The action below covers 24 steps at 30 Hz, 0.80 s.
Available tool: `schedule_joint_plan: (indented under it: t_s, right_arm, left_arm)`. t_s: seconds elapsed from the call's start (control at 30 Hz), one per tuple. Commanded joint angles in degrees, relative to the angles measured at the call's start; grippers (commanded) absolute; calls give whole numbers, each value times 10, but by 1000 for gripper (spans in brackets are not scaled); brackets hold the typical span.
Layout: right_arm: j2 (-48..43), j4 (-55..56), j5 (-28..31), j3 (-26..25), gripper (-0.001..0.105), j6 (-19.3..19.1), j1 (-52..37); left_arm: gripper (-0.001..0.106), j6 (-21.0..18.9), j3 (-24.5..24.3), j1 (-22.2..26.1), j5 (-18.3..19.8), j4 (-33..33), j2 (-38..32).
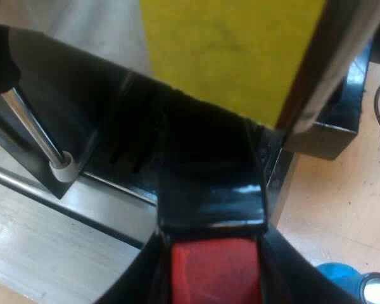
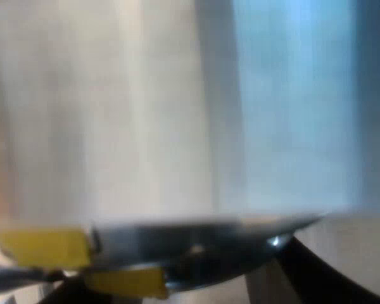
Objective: Put the handle in the coffee machine
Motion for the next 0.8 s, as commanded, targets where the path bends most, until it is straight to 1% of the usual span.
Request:
schedule_joint_plan:
  t_s: [0.03,0.3,0.47,0.53,0.57,0.6,0.63,0.67,0.7,0.77,0.8]
  right_arm:
    - [-5,-18,-6,-6,40,-8,-7]
    - [-5,-50,-6,-6,40,-9,-7]
    - [-5,-50,-6,-6,40,-9,-7]
    - [-5,-50,-6,-6,40,-10,-7]
    - [-5,-50,-6,-6,40,-10,-7]
    - [-5,-50,-6,-6,40,-10,-7]
    - [-5,-50,-6,-6,40,-10,-7]
    - [-5,-50,-6,-6,40,-10,-7]
    - [-5,-50,-6,-6,40,-10,-7]
    - [-5,-50,-6,-6,40,-10,-7]
    - [-5,-50,-6,-6,40,-10,-7]
  left_arm:
    - [0,1,-17,-2,81,-6,-8]
    - [0,0,-17,-2,79,-6,-8]
    - [0,-3,-17,-2,78,-6,-8]
    - [3,-3,-17,-2,78,-6,-8]
    - [9,-3,-17,-2,78,-6,-8]
    - [19,-3,-17,-2,78,-6,-8]
    - [25,-3,-17,-2,78,-6,-8]
    - [37,-3,-17,-2,78,-6,-8]
    - [52,-3,-17,-2,78,-6,-8]
    - [70,-3,-17,-2,78,-6,-8]
    - [75,-3,-17,-2,78,-5,-8]
